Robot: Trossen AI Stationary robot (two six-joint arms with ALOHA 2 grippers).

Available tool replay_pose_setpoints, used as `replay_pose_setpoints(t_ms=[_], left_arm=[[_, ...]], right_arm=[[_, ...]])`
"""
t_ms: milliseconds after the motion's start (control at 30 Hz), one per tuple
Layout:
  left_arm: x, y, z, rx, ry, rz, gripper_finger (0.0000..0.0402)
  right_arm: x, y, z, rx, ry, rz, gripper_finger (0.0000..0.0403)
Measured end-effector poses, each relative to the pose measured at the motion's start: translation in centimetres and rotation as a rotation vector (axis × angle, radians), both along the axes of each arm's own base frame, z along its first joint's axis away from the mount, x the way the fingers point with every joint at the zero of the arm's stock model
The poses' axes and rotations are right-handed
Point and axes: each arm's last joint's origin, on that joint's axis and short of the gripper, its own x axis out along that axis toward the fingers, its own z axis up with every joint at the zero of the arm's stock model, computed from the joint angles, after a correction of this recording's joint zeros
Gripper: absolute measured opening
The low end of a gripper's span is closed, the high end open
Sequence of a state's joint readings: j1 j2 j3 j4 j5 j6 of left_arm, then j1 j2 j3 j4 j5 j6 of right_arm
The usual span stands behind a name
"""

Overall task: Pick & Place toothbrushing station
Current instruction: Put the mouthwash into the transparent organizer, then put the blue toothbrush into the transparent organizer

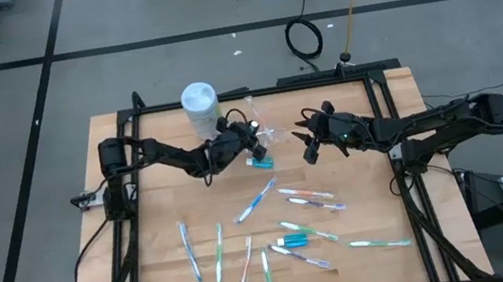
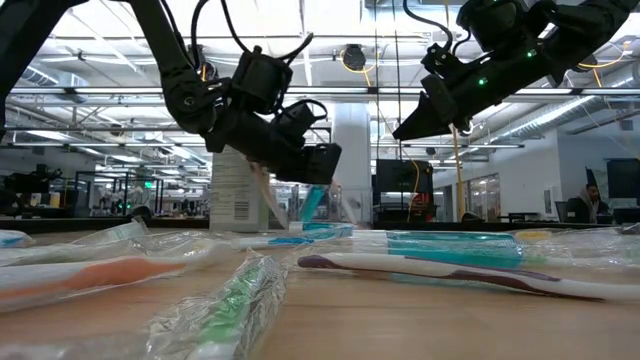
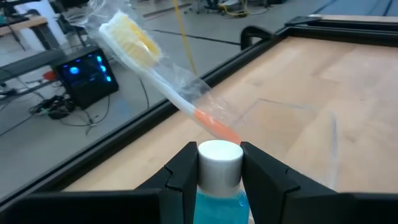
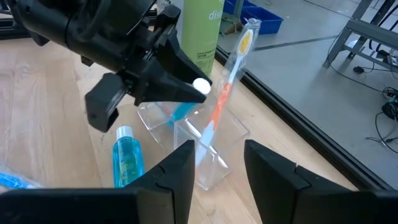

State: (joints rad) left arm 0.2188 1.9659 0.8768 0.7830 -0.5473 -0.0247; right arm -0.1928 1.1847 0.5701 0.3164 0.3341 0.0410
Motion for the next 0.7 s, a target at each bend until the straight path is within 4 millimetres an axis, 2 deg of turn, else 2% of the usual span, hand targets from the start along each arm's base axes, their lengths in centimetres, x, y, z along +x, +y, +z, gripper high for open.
replay_pose_setpoints(t_ms=[133, 433, 700], left_arm=[[-0.1, 0.2, -0.1, -0.009, 0.004, 0.011, 0.0112], [-0.2, 0.2, 0.4, -0.003, 0.01, 0.01, 0.0177], [-0.9, -0.7, 4.4, 0.081, 0.012, -0.015, 0.0184]], right_arm=[[0.0, 0.0, 0.0, 0.0, 0.0, 0.0, 0.013], [0.0, 0.0, 0.0, 0.0, 0.0, 0.0, 0.013], [0.0, 0.0, 0.0, 0.0, 0.002, 0.0, 0.013]])
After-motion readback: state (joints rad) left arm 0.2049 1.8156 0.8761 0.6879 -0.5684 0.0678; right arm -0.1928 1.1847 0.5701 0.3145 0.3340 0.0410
